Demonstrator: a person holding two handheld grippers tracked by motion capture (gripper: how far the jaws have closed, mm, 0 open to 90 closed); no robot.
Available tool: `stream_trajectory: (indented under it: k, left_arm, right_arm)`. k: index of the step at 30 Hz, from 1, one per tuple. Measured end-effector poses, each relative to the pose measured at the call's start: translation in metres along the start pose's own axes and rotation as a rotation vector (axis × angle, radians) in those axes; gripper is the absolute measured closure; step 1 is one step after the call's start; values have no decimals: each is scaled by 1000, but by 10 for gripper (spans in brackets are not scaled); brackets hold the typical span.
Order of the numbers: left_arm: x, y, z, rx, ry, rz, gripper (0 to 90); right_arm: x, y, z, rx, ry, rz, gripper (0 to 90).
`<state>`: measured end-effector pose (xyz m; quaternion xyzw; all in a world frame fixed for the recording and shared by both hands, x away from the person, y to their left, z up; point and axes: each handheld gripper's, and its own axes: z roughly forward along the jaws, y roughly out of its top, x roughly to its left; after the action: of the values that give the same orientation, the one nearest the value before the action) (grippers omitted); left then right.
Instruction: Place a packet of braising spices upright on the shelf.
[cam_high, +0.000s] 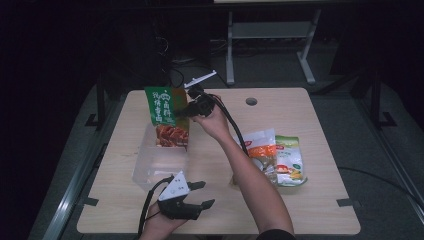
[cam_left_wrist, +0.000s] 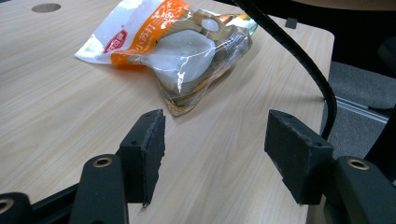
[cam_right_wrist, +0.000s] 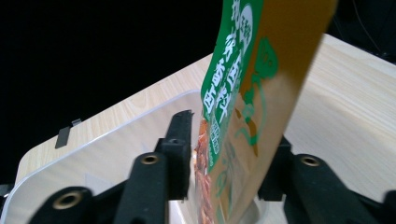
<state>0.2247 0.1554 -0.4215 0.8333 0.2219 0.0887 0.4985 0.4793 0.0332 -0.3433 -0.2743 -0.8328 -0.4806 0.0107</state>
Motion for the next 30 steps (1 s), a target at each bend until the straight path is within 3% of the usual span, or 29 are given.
stream_trajectory:
  k: [5,16,30]
  left_arm:
    - [0,0,1,5,0,0,378]
    - [2,1,2,9,0,-1,372]
    - [2,1,8,23,-6,0,368]
  right_arm:
    - [-2,-1,-7,6,-20,6,585]
    - [-3,-12,-27,22,-8,16,543]
    - [-2,-36,-70,30,-23,18,527]
